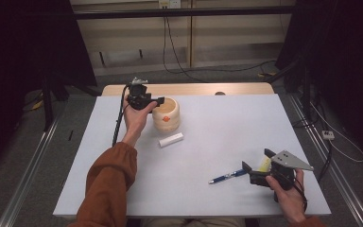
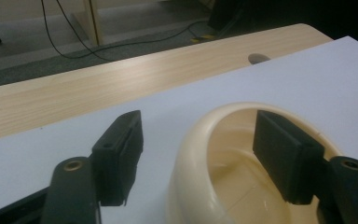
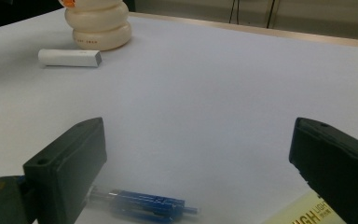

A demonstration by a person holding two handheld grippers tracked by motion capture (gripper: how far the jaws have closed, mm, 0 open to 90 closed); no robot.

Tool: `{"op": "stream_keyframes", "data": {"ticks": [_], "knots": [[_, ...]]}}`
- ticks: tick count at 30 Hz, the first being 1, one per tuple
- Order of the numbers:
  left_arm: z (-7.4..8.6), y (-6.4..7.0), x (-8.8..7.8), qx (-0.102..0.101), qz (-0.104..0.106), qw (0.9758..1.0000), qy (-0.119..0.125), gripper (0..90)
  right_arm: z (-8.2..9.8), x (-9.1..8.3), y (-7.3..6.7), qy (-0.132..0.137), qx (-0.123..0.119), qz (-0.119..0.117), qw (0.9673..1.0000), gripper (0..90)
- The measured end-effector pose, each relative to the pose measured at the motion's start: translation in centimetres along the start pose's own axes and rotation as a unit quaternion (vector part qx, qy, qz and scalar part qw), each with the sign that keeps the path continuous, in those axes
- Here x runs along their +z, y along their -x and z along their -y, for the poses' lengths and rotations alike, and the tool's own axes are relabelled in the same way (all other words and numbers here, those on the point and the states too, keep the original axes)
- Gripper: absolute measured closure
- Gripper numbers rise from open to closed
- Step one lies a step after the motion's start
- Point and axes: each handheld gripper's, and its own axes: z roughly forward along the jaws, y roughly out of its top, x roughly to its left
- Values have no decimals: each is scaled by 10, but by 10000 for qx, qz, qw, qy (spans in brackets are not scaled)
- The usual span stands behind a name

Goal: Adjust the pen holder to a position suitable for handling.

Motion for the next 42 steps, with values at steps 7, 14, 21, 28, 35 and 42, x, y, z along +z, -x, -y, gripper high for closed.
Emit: {"op": "stream_keyframes", "data": {"ticks": [7, 14, 21, 28, 35, 42], "knots": [[2, -1, 6, -32, 56, 9997, -215, 453, 0, 1, 0, -16, 1, -9, 10000, 36], [6, 1, 13, -41, 102, 9989, -451, 553, 0, 1, 0, -7, -18, -13, 10000, 36], [7, -2, 13, -76, 76, 9986, -520, 688, 0, 1, 0, -50, 0, -20, 10000, 36], [6, -4, 12, -172, 79, 9983, -552, 732, 0, 1, 0, -59, -39, -20, 10000, 36], [5, -6, 10, -281, 37, 9982, -535, 738, 0, 1, 0, -53, -21, -16, 10000, 36], [0, -6, -1, -345, 89, 9988, -335, 741, 0, 1, 0, -47, -18, -24, 10000, 36]]}}
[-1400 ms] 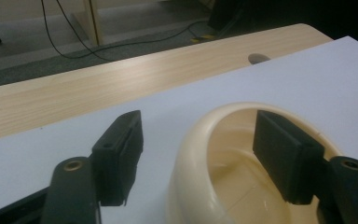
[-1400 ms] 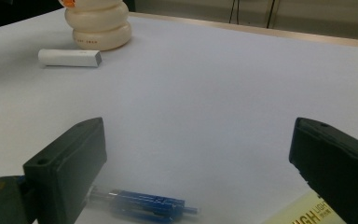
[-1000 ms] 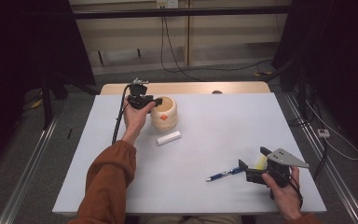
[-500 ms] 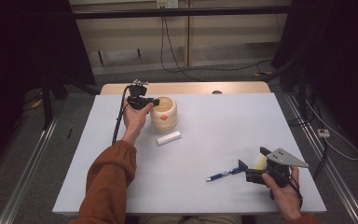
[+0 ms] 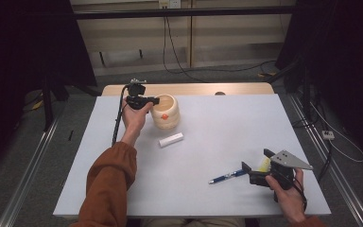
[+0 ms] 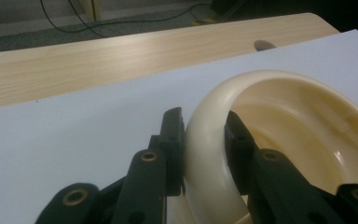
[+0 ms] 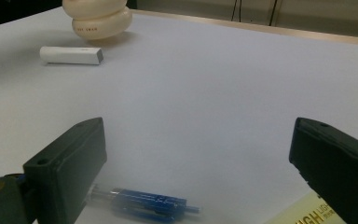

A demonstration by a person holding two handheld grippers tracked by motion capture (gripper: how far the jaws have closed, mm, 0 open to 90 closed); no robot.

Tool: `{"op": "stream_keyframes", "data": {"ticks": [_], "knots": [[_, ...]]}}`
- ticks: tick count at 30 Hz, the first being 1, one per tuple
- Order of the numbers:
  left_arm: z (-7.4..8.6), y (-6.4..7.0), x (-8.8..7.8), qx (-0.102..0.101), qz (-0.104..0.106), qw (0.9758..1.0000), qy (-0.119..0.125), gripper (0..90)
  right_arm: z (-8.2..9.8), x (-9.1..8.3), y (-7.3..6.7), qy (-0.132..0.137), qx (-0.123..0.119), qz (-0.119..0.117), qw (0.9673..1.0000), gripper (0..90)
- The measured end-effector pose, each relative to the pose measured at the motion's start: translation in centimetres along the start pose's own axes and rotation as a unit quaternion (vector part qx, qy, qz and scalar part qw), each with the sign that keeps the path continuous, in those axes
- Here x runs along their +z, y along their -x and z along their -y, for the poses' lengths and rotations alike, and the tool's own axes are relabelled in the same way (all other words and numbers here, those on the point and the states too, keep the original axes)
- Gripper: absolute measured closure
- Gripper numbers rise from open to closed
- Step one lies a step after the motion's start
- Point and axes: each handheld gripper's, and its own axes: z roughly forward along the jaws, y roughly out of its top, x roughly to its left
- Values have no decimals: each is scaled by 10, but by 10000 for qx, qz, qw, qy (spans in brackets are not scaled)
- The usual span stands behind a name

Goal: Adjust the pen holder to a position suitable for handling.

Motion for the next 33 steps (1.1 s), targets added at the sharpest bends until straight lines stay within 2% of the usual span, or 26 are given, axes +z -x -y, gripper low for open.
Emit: {"op": "stream_keyframes", "data": {"ticks": [8, 11, 18, 26, 28, 33], "knots": [[-5, 9, -16, 222, 162, 9996, 78, 742, 0, 0, 0, 2, 1, 7, 10000, 36], [-7, 15, -24, 253, 221, 9992, 212, 742, 0, 0, 0, 8, 2, 10, 10000, 36], [-10, 31, -43, 467, 305, 9981, 254, 742, 0, -1, 0, 17, -14, 30, 10000, 36], [0, 41, -60, 491, 421, 9973, 336, 743, 0, -1, 0, 10, -6, 40, 10000, 36], [3, 41, -64, 432, 410, 9979, 268, 742, 0, -1, 0, 12, -4, 54, 10000, 36], [10, 49, -73, 655, 521, 9961, 276, 742, 0, -3, 0, 24, -18, 80, 10000, 35]]}}
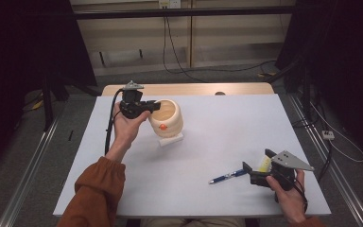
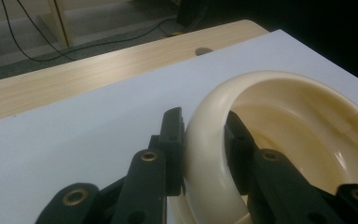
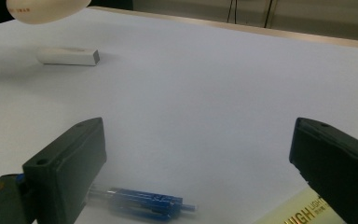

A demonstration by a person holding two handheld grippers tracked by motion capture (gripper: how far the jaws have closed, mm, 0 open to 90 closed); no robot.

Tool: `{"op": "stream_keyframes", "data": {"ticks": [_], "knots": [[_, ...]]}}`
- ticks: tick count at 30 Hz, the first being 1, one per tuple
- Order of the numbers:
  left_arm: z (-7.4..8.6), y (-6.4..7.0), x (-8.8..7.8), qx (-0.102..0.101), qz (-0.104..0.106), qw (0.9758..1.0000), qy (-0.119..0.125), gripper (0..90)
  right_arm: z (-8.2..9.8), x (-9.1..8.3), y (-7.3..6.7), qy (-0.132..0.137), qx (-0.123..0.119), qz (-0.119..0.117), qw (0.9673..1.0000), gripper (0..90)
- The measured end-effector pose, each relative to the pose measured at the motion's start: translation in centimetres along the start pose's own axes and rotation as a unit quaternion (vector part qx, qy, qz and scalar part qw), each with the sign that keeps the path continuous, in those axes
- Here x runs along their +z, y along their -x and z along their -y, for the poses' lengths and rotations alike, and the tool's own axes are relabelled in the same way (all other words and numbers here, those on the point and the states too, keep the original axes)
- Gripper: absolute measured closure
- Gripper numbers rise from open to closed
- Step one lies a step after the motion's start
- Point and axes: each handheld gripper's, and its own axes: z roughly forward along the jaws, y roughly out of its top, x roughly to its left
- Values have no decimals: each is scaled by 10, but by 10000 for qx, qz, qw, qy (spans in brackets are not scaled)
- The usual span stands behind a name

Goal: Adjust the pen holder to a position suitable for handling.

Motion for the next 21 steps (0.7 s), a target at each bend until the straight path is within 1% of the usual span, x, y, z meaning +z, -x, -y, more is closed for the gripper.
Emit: {"op": "stream_keyframes", "data": {"ticks": [1, 3, 4, 6, 8, 9, 10, 12, 13, 15, 17, 20, 21], "knots": [[1, 2, -1, 59, 35, 10000, -2, 742, 0, 0, 0, -6, -7, 5, 10000, 35], [4, 6, -3, 86, 55, 9999, -17, 741, 0, 1, 0, -6, -18, 0, 10000, 35], [5, 9, -4, 101, 41, 9999, -64, 741, 0, 1, -1, -6, -18, -1, 10000, 35], [7, 13, -5, 108, 47, 9999, -37, 741, 0, 1, -1, -10, -21, 7, 10000, 35], [10, 17, -6, 94, 96, 9999, -76, 742, 0, 1, -1, -1, -19, 13, 10000, 34], [12, 22, -5, 101, 120, 9999, -40, 741, -1, 1, -1, -5, -19, 8, 10000, 35], [12, 22, -5, 101, 120, 9999, -40, 742, -1, 1, -1, -14, -15, -2, 10000, 35], [14, 26, -5, 103, 143, 9998, -87, 742, -1, 2, -1, -12, -34, 1, 10000, 35], [15, 30, -2, 52, 167, 9998, -110, 741, -1, 2, -1, -19, -42, -12, 10000, 35], [16, 32, -1, 82, 190, 9997, -148, 741, 0, 2, -1, -20, -43, -1, 10000, 35], [18, 35, 3, 65, 236, 9996, -147, 743, 0, 2, 0, -10, -25, 1, 10000, 34], [21, 43, 10, 70, 236, 9994, -231, 741, -1, 3, 0, -15, -40, 11, 10000, 35], [22, 46, 13, 81, 293, 9992, -267, 742, -1, 4, 0, -23, -52, -12, 10000, 34]]}}
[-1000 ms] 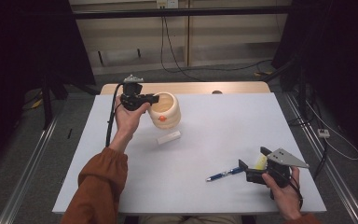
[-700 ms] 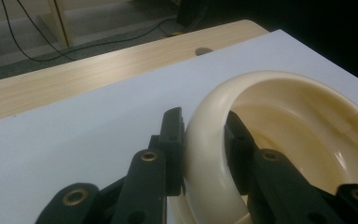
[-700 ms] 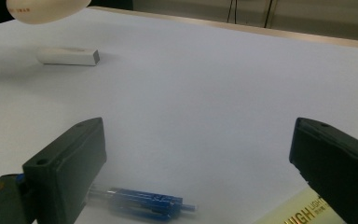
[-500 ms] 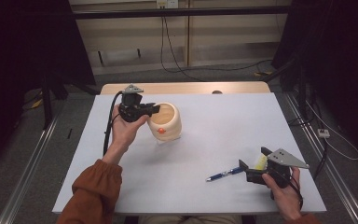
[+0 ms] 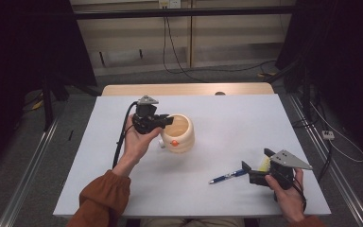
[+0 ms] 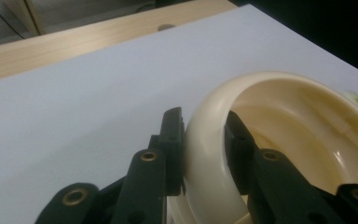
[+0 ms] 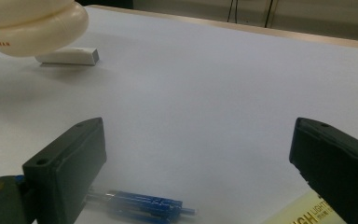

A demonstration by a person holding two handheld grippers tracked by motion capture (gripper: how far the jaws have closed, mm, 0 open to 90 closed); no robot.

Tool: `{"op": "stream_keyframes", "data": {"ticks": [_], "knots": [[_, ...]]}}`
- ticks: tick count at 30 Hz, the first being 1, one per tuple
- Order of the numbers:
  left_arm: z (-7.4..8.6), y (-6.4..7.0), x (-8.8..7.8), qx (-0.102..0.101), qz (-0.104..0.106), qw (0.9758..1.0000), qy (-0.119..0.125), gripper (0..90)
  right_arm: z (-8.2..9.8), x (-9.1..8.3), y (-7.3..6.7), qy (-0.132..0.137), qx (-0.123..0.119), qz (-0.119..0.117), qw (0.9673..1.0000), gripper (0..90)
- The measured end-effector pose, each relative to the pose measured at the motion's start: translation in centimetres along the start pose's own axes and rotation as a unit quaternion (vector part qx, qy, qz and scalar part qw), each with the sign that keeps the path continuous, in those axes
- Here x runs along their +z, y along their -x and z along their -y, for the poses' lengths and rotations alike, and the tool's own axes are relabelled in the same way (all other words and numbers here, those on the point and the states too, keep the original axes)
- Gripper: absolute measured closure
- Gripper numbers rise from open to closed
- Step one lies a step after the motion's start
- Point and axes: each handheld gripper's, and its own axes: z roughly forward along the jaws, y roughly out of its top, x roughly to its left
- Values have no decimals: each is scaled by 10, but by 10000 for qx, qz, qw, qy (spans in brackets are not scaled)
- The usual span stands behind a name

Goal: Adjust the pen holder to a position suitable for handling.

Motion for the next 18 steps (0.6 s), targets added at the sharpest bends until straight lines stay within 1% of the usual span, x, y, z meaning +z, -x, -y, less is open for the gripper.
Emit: {"op": "stream_keyframes", "data": {"ticks": [1, 2, 4, 6, 9, 10, 13, 15, 16, 17, 18], "knots": [[1, 6, 4, 73, 59, 9999, -42, 742, 0, 0, 0, -4, -10, -6, 10000, 35], [1, 6, 4, 73, 59, 9999, -42, 742, 0, 0, 0, -4, -10, -6, 10000, 35], [0, 12, 9, 145, 77, 9998, -94, 742, 0, 0, -1, -12, -11, -23, 10000, 35], [-1, 17, 12, 175, 125, 9997, -113, 742, 0, 0, 0, -4, -5, -5, 10000, 34], [-2, 25, 19, 142, 152, 9997, -150, 743, 0, 0, 0, -10, 5, -8, 10000, 34], [-1, 28, 21, 154, 131, 9996, -193, 743, 0, 0, 0, -15, 8, -6, 10000, 34], [1, 38, 29, 178, 173, 9994, -260, 743, 0, 1, 0, -23, 0, -25, 10000, 34], [3, 42, 33, 184, 205, 9991, -322, 743, 0, 1, 0, -25, -5, -30, 10000, 34], [4, 44, 35, 189, 188, 9991, -320, 743, 0, 1, 0, -25, -5, -30, 10000, 34], [5, 45, 37, 188, 109, 9993, -292, 745, 1, 1, 0, -26, -1, -37, 10000, 34], [6, 46, 38, 247, 64, 9990, -361, 742, 1, 1, 0, -20, -4, -29, 10000, 34]]}}
